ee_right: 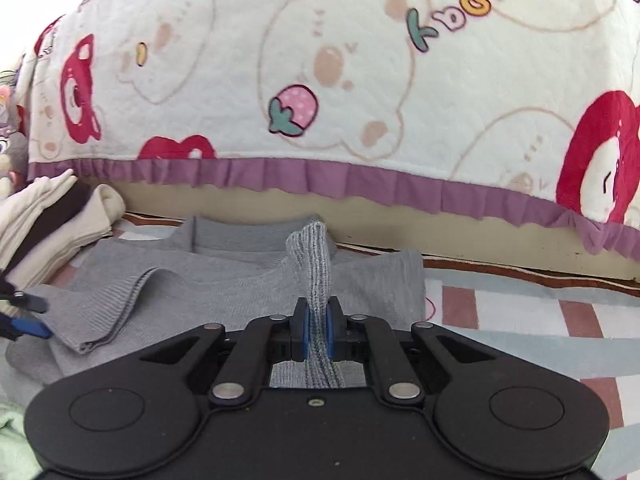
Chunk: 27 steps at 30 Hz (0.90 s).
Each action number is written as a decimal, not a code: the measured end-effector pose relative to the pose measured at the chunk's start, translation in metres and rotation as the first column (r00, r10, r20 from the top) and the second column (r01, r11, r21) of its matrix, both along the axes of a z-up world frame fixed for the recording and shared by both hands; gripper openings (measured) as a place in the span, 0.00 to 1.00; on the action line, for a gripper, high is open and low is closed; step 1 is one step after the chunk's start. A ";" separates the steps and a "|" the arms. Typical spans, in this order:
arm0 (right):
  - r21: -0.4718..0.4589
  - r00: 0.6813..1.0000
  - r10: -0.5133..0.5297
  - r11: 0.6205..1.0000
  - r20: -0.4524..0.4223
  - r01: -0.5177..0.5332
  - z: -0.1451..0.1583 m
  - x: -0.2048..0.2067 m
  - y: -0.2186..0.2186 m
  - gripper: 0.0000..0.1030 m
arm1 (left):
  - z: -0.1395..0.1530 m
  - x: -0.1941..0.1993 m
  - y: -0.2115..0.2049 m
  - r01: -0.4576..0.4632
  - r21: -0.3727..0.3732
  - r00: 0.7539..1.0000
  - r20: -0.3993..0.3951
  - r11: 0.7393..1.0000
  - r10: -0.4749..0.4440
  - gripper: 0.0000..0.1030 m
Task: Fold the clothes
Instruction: 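Lower the folded side onto the polo and open both grippers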
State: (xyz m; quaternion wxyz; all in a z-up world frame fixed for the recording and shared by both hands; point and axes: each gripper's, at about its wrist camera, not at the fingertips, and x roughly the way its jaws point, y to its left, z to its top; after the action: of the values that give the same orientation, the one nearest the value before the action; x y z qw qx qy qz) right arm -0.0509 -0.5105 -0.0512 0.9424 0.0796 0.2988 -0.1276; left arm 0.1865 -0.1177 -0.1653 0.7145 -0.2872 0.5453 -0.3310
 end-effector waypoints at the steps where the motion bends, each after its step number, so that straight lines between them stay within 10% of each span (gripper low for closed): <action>1: -0.004 1.000 0.003 1.000 -0.002 -0.003 -0.001 0.000 0.001 0.10 | -0.004 0.002 -0.006 0.006 0.022 1.000 0.006 1.000 -0.006 0.52; 4: -0.006 1.000 0.006 1.000 -0.016 -0.006 -0.005 0.000 0.000 0.10 | -0.007 0.004 -0.024 0.032 0.111 0.997 0.072 0.993 -0.040 0.39; 5: 0.003 1.000 0.003 1.000 -0.019 -0.003 -0.006 0.000 -0.001 0.10 | -0.007 0.004 -0.028 0.045 0.141 0.993 0.103 0.989 -0.060 0.07; 10: 0.004 0.999 -0.014 1.000 -0.034 0.014 -0.010 -0.002 -0.008 0.10 | 0.021 -0.012 -0.046 0.083 0.302 0.912 0.361 0.950 -0.195 0.06; 17: -0.100 0.995 -0.009 0.995 -0.096 -0.001 0.016 0.049 -0.035 0.08 | 0.078 0.037 -0.064 0.029 0.332 0.828 0.520 0.943 -0.209 0.05; 22: -0.258 0.993 -0.054 0.963 0.101 0.079 0.095 0.080 -0.052 0.08 | 0.141 0.077 -0.054 0.025 0.182 0.782 0.608 0.983 -0.133 0.05; 27: -0.242 0.898 -0.136 0.936 0.418 0.254 0.101 0.015 -0.050 0.09 | 0.158 0.044 -0.001 0.068 -0.038 0.723 0.691 0.997 -0.023 0.06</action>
State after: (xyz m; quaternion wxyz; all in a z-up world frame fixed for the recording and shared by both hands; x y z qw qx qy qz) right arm -0.0360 -0.5604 0.0502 0.9666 -0.0056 0.0709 -0.2462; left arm 0.2303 -0.1188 -0.0072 0.8485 -0.1517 0.2373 -0.4480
